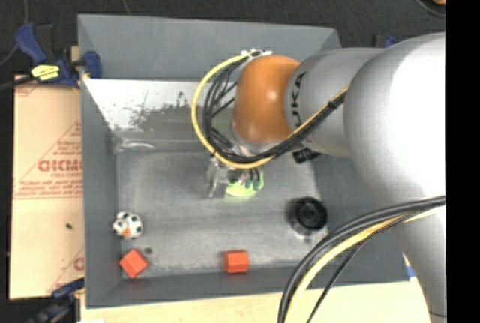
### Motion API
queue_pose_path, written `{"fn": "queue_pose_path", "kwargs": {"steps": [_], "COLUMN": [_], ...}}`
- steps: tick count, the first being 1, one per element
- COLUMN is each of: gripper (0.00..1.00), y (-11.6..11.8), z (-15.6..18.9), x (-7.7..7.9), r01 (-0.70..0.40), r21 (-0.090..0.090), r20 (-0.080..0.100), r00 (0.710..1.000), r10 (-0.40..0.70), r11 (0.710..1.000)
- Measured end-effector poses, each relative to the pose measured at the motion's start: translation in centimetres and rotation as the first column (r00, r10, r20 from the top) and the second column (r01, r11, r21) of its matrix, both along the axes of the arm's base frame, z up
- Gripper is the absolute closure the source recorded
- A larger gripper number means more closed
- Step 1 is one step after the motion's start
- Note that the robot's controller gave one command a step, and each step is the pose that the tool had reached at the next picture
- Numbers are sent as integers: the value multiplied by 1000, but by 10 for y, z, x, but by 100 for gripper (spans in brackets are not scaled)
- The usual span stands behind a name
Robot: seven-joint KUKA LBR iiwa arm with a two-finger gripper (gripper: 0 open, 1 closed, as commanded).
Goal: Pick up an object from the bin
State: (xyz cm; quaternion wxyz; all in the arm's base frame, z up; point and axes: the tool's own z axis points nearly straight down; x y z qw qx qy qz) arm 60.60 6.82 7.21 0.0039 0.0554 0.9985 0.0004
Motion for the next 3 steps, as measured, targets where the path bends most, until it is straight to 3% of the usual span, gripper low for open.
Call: {"fn": "queue_pose_path", "kwargs": {"steps": [1,2,3], "gripper": [100,100,100], "y": [-71,-75,-77], "z": [11,29,113], "x": [2,12,22], "r01": [-23,-54,-35], "r21": [-1,-3,-1], "r20": [4,5,4], "r00": [1000,999,999], "r10": [23,54,35], "r11": [1000,999,999]}}
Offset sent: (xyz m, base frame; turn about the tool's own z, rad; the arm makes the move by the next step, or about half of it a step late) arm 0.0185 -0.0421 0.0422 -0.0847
